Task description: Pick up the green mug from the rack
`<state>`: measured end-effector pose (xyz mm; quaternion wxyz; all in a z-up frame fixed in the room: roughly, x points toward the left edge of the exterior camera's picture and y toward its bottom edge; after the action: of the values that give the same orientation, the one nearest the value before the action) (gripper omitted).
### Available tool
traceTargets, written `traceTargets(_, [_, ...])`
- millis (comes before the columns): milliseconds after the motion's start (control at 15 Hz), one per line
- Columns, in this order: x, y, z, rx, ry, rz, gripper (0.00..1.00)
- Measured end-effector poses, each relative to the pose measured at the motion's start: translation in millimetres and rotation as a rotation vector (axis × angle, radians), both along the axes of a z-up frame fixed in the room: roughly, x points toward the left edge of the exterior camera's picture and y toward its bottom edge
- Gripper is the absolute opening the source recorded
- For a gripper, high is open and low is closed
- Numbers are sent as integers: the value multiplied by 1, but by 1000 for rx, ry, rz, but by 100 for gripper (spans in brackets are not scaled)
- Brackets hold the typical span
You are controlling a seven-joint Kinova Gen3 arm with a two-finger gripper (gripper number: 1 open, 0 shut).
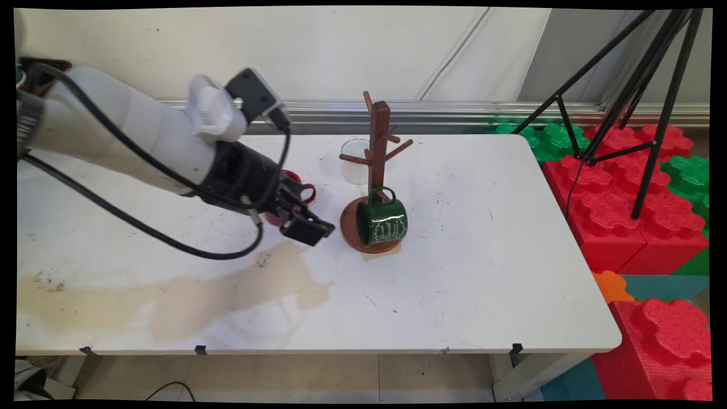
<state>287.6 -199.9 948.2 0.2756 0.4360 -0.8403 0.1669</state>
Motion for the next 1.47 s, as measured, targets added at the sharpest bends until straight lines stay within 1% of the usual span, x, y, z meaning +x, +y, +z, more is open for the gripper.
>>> traceTargets(533, [-18, -26, -31, 16, 61, 22, 100])
traceTargets(1467, [-29, -62, -74, 30, 136, 36, 100])
